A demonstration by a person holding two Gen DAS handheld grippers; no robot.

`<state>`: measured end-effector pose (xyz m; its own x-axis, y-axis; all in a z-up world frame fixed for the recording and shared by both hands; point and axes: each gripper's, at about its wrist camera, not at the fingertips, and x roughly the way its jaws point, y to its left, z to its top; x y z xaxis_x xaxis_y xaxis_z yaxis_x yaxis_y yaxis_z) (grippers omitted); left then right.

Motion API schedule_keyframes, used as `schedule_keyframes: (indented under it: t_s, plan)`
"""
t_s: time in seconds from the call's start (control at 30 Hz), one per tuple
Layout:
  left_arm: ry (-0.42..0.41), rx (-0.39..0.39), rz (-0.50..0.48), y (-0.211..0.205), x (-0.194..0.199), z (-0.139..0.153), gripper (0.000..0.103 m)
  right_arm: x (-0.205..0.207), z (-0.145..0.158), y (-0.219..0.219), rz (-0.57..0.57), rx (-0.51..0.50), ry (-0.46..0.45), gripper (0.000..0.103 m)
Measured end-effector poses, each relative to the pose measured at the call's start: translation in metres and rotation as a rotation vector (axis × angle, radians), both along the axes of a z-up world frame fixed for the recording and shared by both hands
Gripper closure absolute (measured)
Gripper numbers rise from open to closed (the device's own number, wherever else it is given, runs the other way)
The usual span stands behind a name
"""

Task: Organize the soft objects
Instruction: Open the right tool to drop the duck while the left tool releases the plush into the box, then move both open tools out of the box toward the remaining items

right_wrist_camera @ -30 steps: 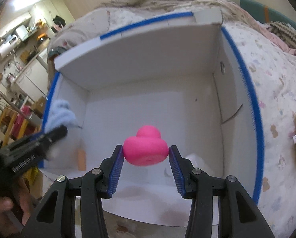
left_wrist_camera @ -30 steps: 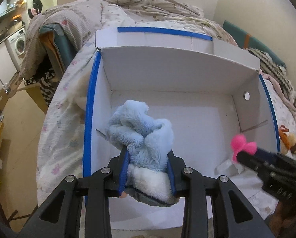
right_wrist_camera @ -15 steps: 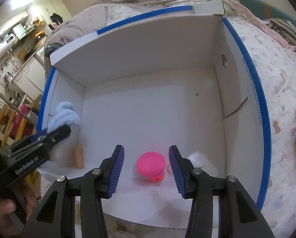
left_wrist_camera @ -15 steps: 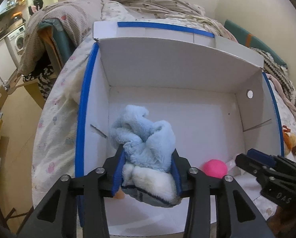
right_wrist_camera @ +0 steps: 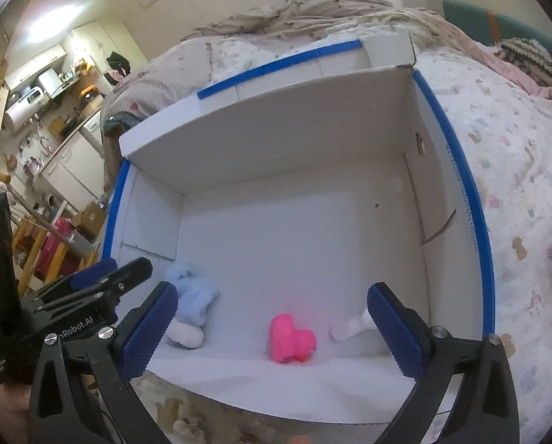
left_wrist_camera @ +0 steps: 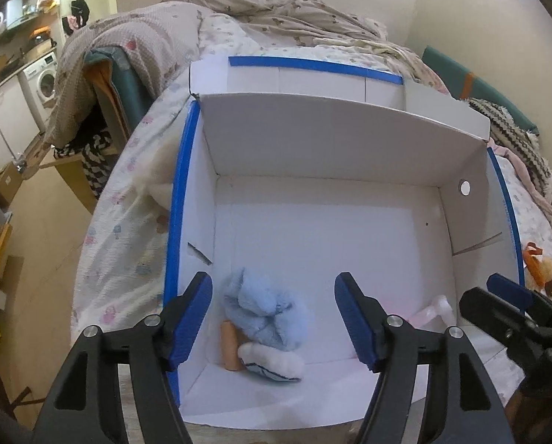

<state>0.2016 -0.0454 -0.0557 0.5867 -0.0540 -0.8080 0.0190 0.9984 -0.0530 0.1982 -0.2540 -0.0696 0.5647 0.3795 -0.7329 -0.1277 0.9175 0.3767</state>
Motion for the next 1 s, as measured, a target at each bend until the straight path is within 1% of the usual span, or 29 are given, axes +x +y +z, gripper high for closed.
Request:
schedule_keyframes:
  t_s: [0.27,0.53,0.63,0.7,0.8,0.83,0.9,1.0]
  plan:
    - [-0.01,-0.001,0.015,0.004,-0.005,0.008,0.037,-0.001,0.002,-0.005,-0.027,-0.015,-0.008,0.0]
    - [-0.047,0.02,0.007,0.007,-0.018,0.02,0.037,-0.013,0.005,-0.007,-0.029,-0.028,-0.014,0.0]
    - [-0.067,0.004,0.009,0.012,-0.027,0.026,0.037,-0.022,0.01,-0.007,-0.02,-0.03,-0.026,0.0]
    - [-0.062,0.005,0.01,0.016,-0.032,0.029,0.037,-0.027,0.013,-0.008,-0.014,-0.028,-0.031,0.0]
    - [-0.065,0.046,0.027,0.017,-0.04,0.03,0.037,-0.037,0.018,-0.008,-0.003,-0.037,-0.051,0.0]
    - [-0.065,0.049,0.031,0.018,-0.044,0.03,0.037,-0.04,0.02,-0.008,0.0,-0.037,-0.055,0.0]
    - [-0.048,0.034,0.031,0.019,-0.048,0.029,0.037,-0.045,0.019,-0.008,0.007,-0.02,-0.041,0.0]
    - [0.002,-0.016,0.044,0.025,-0.055,0.026,0.037,-0.051,0.015,-0.006,0.027,0.002,-0.008,0.0]
